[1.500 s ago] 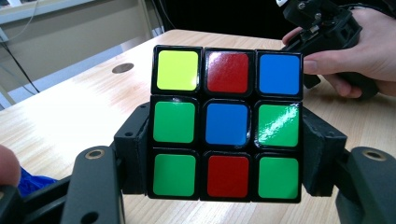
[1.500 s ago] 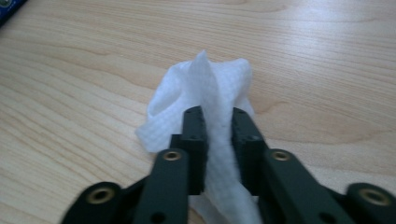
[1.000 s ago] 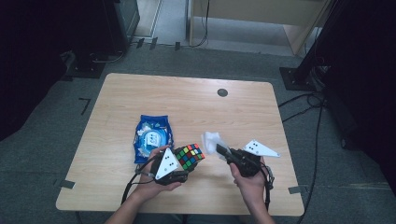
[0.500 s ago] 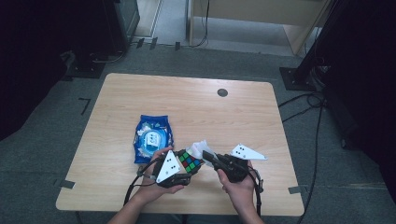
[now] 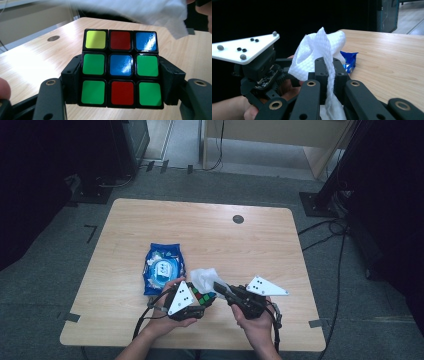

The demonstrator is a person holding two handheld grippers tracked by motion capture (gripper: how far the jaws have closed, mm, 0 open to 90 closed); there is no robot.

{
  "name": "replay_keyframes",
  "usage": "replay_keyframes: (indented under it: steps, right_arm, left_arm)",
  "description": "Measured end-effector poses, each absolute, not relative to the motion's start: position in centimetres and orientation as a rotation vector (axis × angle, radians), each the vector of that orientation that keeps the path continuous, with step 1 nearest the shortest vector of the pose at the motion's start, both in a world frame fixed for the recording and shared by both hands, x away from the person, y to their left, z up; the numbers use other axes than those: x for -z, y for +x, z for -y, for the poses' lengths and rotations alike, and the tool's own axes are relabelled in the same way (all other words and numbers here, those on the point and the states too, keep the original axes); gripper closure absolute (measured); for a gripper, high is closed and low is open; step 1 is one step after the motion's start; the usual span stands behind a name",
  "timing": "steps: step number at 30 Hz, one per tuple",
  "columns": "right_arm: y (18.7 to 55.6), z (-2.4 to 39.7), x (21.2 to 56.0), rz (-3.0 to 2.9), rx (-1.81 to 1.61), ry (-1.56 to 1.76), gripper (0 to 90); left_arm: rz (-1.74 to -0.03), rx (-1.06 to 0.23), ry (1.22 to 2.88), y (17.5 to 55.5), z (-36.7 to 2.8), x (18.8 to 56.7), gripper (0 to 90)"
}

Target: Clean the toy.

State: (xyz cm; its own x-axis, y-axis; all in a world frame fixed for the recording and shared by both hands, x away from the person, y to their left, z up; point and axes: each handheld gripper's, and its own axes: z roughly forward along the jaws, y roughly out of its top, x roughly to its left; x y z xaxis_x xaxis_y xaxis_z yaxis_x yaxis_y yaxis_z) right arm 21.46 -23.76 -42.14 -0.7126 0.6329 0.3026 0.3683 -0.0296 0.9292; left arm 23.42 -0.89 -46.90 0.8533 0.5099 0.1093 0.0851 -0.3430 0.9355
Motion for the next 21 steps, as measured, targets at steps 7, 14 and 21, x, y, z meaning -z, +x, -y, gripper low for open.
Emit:
replay_keyframes:
  steps: [7, 14, 21]
  right_arm:
    - [22.0, 23.7, 43.5, -2.037, -1.832, 1.158, 86.2]
    - [23.3, 24.9, 45.1, -2.028, -1.741, 1.267, 86.5]
    - [23.1, 25.0, 44.9, -2.012, -1.767, 1.278, 86.5]
  left_arm:
    - [-0.424, -0.485, 1.897, 23.0, 1.0, 46.7, 33.8]
    - [-0.421, -0.462, 1.843, 23.1, 0.4, 46.0, 33.9]
    - [-0.44, -0.457, 1.836, 23.4, 0.0, 46.1, 33.9]
